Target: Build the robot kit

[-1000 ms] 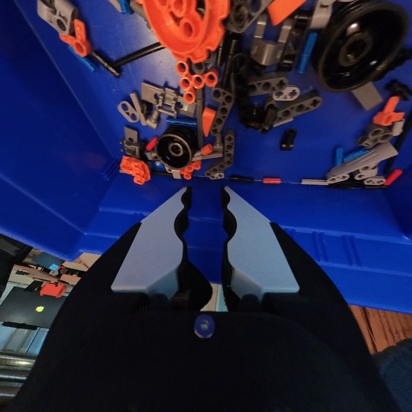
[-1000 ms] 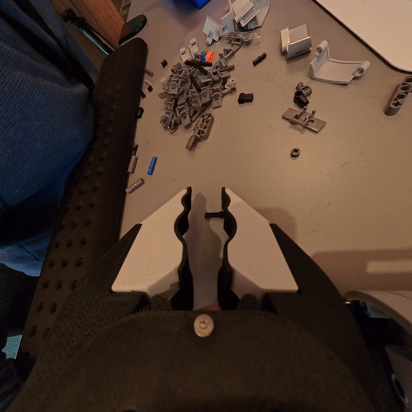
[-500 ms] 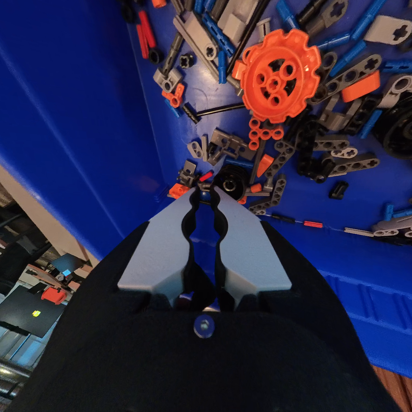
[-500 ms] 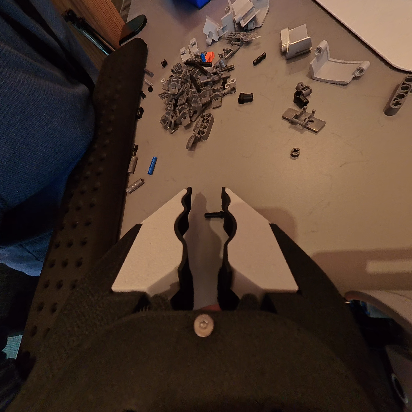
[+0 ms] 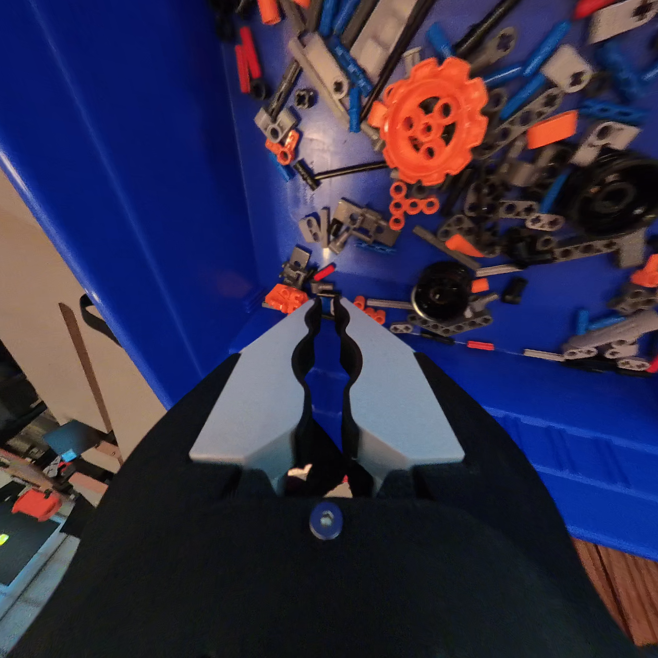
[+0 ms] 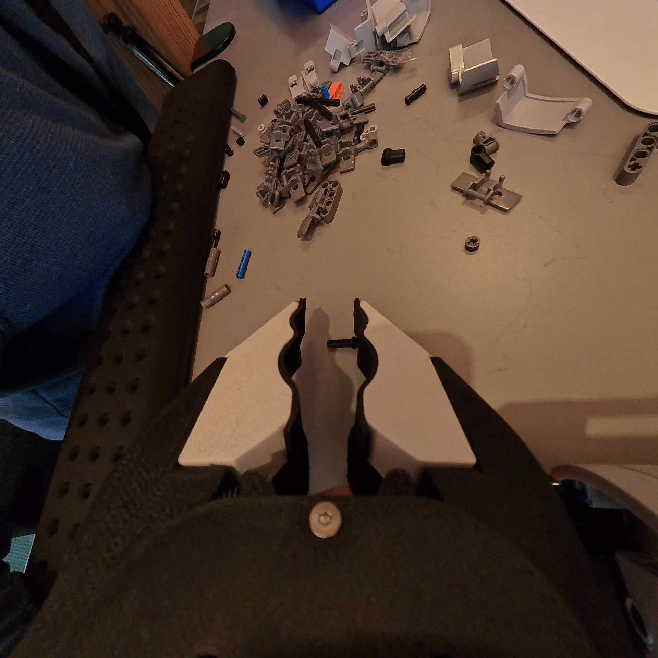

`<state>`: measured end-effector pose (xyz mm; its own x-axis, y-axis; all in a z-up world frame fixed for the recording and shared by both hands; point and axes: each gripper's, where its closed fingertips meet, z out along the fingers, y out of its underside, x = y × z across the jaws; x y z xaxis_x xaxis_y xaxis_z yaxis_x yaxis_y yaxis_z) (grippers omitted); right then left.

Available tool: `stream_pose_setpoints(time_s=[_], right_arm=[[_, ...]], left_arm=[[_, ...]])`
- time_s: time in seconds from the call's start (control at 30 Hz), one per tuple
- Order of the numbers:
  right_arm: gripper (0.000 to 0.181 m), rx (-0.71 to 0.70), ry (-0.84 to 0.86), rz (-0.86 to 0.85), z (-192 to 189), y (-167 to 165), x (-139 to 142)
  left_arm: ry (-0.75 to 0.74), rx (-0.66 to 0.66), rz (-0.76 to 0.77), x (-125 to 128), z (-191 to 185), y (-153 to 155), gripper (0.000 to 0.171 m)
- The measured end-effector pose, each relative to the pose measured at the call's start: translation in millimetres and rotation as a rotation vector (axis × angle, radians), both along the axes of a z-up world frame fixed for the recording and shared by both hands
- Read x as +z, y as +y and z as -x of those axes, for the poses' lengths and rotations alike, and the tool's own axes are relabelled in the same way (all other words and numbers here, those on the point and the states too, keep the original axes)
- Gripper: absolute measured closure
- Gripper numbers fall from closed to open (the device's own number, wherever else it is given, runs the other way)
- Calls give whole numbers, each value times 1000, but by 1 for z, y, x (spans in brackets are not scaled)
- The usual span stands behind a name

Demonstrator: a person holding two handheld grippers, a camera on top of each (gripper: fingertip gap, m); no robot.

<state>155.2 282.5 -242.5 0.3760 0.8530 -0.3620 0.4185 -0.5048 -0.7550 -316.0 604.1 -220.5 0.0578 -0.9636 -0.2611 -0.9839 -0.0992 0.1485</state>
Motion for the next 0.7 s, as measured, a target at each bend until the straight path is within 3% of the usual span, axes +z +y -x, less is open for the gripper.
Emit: stream_pose_setpoints(time_s=[0.2, 0.4, 0.6, 0.7], right_arm=[[157, -1, 2, 1, 0, 0, 0], [157, -2, 2, 2, 0, 0, 0], [156, -1, 3, 1, 0, 0, 0], [156, -1, 3, 1, 0, 0, 0]], left_arm=[[134, -9, 14, -23, 21, 11, 163], [153, -15, -8, -31, 18, 23, 171], [-54, -29, -119, -6, -17, 41, 168], [-24, -11, -177, 11, -7, 48, 162]])
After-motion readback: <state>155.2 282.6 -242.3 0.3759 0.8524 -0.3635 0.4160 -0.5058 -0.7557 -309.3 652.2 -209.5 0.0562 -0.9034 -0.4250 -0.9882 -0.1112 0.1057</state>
